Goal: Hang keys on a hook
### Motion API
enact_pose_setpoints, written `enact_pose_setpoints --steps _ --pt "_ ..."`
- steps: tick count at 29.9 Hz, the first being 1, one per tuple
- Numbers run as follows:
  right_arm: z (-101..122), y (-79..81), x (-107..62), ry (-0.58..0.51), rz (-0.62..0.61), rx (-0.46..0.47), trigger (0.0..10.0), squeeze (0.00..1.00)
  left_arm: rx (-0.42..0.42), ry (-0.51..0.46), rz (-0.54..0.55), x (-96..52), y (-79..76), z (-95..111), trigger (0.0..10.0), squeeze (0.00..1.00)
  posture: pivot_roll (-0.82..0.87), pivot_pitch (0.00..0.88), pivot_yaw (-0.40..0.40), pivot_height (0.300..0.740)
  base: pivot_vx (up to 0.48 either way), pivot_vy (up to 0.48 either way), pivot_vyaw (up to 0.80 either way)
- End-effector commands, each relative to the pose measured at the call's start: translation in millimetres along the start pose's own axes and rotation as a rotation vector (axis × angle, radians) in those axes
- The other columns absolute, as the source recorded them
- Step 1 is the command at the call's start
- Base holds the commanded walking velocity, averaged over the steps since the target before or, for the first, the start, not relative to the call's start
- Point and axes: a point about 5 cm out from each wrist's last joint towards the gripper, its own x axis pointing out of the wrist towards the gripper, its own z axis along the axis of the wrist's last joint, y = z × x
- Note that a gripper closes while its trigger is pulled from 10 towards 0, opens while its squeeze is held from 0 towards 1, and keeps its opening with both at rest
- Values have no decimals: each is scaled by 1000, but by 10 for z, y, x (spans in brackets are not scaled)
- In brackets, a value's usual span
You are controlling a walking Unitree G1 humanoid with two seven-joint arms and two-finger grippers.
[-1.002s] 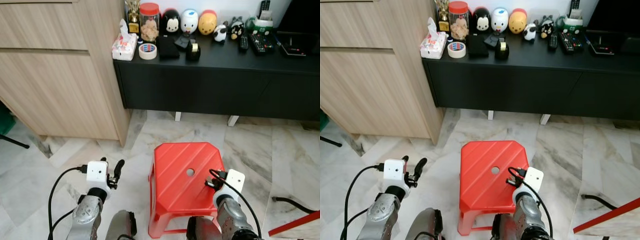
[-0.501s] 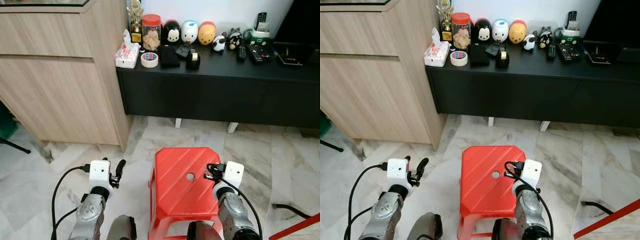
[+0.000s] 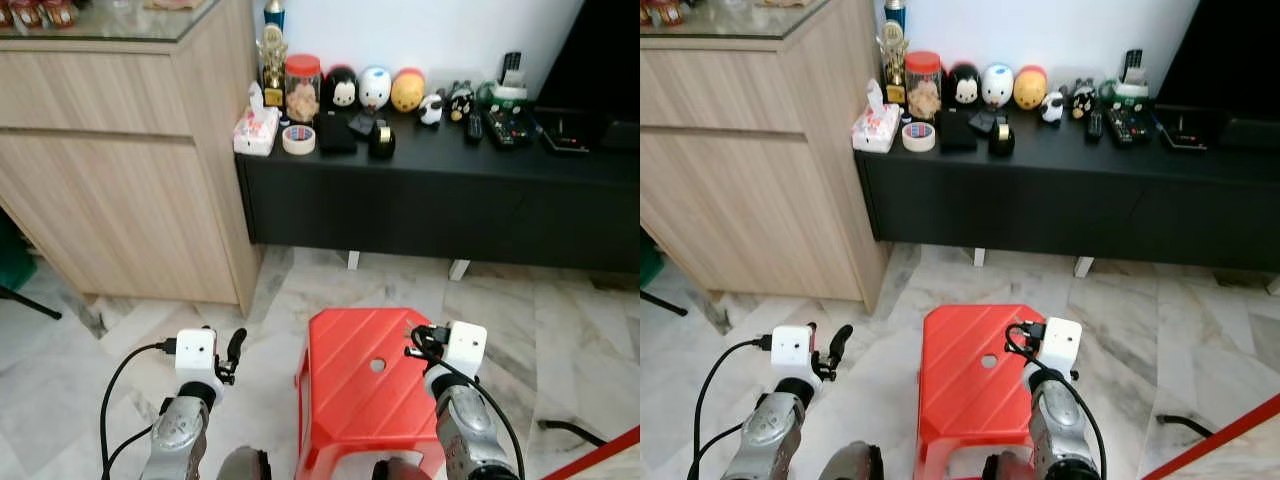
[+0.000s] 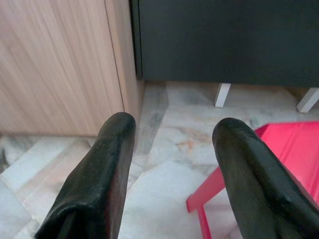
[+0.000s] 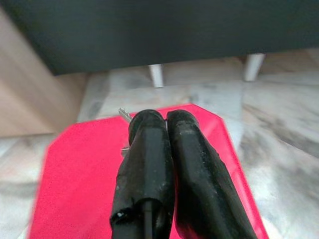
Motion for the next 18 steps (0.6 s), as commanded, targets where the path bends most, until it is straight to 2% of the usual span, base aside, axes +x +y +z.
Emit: enact_pose_setpoints --steps 1,10,15,18 --pt "77 34 29 -16 42 -28 10000 0 2 -7 -2 23 -4 15 10000 0 56 8 -71 734 0 0 0" --pt "138 -24 43 -25 34 -25 10000 0 -6 3 -15 11 -30 -14 10000 0 54 0 -78 740 0 0 0" --pt "86 29 32 14 78 -46 10000 0 -9 -4 -26 5 -17 -1 10000 0 58 0 -83 740 0 0 0" --pt "85 76 30 37 128 -75 10000 0 -11 -16 -85 12 -38 42 10000 0 57 0 -82 740 0 0 0"
